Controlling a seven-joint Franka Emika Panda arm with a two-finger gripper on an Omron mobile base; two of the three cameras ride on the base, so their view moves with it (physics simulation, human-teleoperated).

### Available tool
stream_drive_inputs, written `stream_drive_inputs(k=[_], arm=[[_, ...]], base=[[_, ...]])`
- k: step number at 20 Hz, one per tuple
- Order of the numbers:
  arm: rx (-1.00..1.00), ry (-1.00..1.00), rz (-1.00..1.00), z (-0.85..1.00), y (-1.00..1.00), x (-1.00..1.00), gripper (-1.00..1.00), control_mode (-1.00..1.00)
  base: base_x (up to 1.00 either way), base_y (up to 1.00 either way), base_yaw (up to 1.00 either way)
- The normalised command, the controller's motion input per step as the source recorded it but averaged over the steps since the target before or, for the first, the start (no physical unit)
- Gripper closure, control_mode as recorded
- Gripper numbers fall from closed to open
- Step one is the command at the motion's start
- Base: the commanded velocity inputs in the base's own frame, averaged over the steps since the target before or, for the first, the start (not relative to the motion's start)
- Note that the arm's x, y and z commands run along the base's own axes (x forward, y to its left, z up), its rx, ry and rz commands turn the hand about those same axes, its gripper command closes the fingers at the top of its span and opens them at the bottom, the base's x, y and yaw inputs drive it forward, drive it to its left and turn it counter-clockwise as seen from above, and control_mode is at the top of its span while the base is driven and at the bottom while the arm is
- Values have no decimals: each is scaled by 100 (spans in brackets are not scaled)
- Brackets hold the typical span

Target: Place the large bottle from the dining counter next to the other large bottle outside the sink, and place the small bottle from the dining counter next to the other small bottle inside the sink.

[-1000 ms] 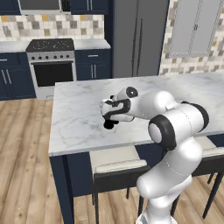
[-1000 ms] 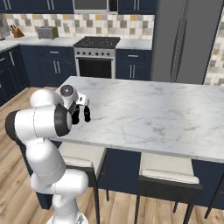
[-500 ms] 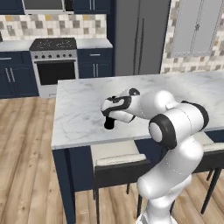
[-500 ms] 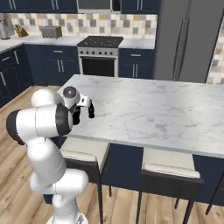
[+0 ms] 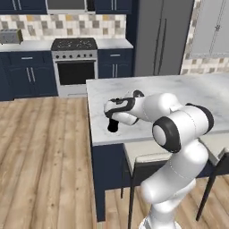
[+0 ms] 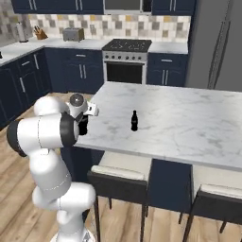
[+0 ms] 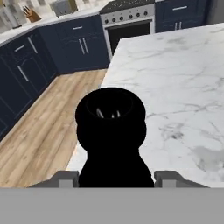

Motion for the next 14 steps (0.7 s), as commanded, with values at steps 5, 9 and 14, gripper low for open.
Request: stream_drive_inputs(k=[5, 9, 14], arm=[[0, 0, 0, 0, 0, 0, 100, 100], [0, 0, 0, 0, 0, 0, 100, 100], [0, 0, 0, 0, 0, 0, 100, 100]], base=[[14, 97, 10], [53, 77, 11], [72, 62, 6]])
